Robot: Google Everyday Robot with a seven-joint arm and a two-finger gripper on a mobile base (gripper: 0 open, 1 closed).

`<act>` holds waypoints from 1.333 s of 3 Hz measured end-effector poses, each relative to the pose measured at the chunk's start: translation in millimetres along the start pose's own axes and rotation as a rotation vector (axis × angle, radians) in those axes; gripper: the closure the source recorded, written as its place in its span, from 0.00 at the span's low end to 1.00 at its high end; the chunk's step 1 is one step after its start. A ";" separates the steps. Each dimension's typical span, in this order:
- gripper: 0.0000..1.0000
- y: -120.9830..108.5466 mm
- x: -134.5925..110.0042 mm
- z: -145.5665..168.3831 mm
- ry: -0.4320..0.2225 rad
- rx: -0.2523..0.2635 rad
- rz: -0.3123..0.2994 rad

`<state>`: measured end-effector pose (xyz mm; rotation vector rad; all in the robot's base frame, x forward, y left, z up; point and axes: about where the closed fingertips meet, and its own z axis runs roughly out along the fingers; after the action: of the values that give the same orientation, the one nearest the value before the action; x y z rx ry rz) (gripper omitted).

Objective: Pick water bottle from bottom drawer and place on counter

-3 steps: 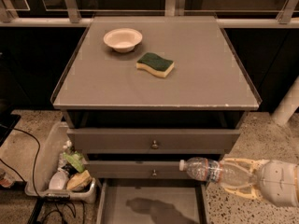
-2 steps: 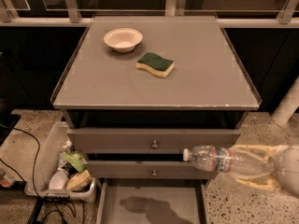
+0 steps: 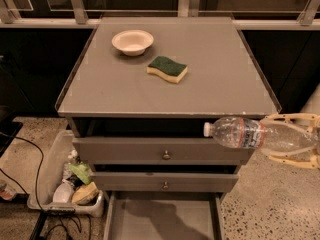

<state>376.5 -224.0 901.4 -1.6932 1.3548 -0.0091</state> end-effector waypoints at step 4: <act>1.00 -108.5 41.5 43.5 0.035 0.134 0.191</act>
Offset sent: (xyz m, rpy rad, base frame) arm 0.0632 -0.0053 0.0162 0.0882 -0.0109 -0.0859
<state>497.8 -233.0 926.1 -1.4543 1.5039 -0.0197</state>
